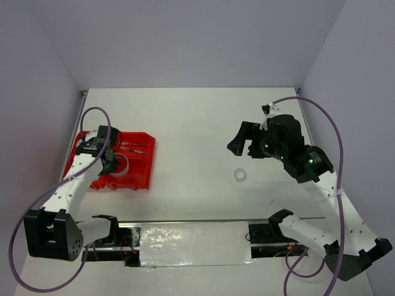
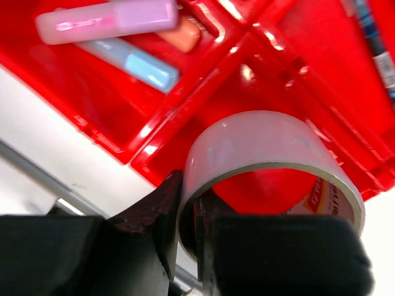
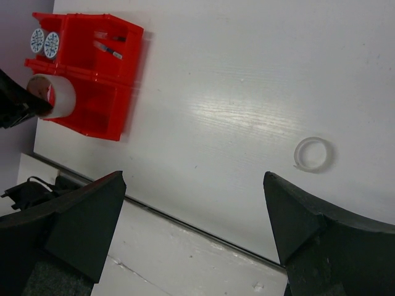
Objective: Sort the stationery into containers
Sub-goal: Place the stationery in the storage box.
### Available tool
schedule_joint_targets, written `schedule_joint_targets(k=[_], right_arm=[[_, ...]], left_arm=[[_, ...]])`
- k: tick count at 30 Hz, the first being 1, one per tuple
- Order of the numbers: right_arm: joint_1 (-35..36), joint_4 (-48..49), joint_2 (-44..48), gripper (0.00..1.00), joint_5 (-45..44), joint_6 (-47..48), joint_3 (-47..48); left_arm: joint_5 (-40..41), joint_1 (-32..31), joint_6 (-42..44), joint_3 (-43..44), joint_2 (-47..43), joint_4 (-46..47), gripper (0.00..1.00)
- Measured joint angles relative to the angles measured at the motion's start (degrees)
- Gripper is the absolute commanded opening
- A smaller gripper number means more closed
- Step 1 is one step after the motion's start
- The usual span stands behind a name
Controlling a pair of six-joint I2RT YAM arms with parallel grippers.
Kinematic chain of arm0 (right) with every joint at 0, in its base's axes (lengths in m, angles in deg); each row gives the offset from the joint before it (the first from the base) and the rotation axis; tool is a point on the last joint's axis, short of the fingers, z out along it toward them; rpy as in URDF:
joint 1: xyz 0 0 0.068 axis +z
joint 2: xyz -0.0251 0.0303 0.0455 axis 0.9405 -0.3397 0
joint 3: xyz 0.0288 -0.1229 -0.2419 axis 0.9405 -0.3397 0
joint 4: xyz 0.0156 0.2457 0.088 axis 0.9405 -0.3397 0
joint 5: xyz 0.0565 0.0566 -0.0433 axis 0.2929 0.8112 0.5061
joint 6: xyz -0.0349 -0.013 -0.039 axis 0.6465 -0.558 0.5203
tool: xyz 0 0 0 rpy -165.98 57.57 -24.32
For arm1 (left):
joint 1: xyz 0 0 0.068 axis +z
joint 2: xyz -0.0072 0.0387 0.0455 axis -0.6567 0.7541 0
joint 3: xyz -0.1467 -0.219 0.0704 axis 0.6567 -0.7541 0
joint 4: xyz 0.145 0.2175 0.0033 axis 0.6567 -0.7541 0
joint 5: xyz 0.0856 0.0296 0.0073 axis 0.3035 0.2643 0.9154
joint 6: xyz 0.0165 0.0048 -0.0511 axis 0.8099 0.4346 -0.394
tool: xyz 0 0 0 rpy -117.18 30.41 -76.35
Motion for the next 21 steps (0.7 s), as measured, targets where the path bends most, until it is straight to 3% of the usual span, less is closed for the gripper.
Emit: schedule_joint_targets(k=[10,13,14,17,21], right_arm=[[0.0,1.05,-0.42,1.0,1.16,0.98,0.0],[0.0,1.07,-0.42,1.0,1.16,1.14,0.0],[0.0,1.09,-0.42,1.0,1.16,1.18,0.0],[0.0,1.31,-0.42,1.0,1.31,1.18,0.0],[0.0,1.36,-0.44,1.0,1.4,1.2,0.0]], left_arm=[[-3.48,0.02,0.17,-0.98,0.24,5.44,0.44],[-3.76,0.02,0.15,-1.27,0.22,5.77,0.55],[-3.87,0.02,0.11,-1.6,0.22,5.86,0.66],[-4.42,0.02,0.07,-2.67,0.11,5.86,0.8],[-5.07,0.02,0.39,-2.62,-0.24,5.92,0.83]])
